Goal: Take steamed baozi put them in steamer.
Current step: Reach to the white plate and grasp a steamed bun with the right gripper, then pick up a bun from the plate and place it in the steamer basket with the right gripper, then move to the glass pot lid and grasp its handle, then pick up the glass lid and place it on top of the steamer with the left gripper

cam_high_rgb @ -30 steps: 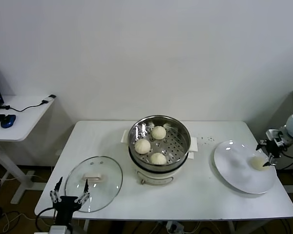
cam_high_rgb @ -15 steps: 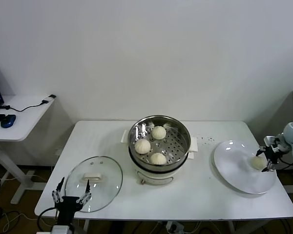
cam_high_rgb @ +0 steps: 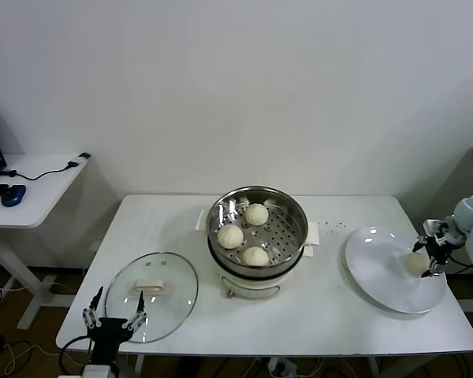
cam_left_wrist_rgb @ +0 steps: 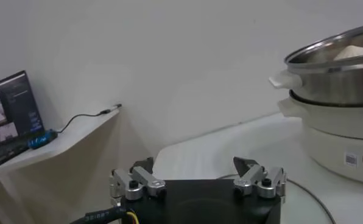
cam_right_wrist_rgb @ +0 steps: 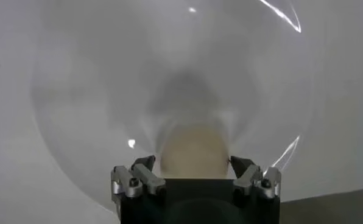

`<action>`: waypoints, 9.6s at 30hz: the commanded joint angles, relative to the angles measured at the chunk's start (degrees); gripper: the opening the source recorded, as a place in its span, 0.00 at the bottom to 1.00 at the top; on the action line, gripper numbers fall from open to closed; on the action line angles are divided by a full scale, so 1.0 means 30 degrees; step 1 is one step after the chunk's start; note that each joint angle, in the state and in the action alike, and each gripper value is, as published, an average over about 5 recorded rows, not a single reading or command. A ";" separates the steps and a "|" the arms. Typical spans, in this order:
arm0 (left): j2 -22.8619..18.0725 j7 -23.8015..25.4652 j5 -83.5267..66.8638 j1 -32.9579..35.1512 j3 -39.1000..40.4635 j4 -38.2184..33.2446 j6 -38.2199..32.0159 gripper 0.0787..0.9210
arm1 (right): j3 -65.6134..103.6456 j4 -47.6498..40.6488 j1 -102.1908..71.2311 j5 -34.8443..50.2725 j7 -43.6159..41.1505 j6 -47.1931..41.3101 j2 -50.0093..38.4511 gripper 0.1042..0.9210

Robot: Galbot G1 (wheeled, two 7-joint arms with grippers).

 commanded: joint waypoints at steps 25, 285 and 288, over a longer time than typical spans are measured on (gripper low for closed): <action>-0.0001 0.0075 0.0035 0.0153 0.0254 -0.0190 -0.0121 0.88 | -1.1628 0.5452 0.5976 1.4040 -0.0527 -0.5047 -0.2242 0.61; 0.1047 1.0362 2.8044 -1.8607 1.6438 0.4402 1.3813 0.08 | 1.5833 1.9282 -2.1078 2.0545 1.7933 -0.3544 0.2351 0.88; 0.0045 0.9404 2.8051 -1.8463 1.6771 0.5547 1.3820 0.08 | 1.5864 1.9271 -2.1115 2.0501 1.7920 -0.3510 0.2380 0.88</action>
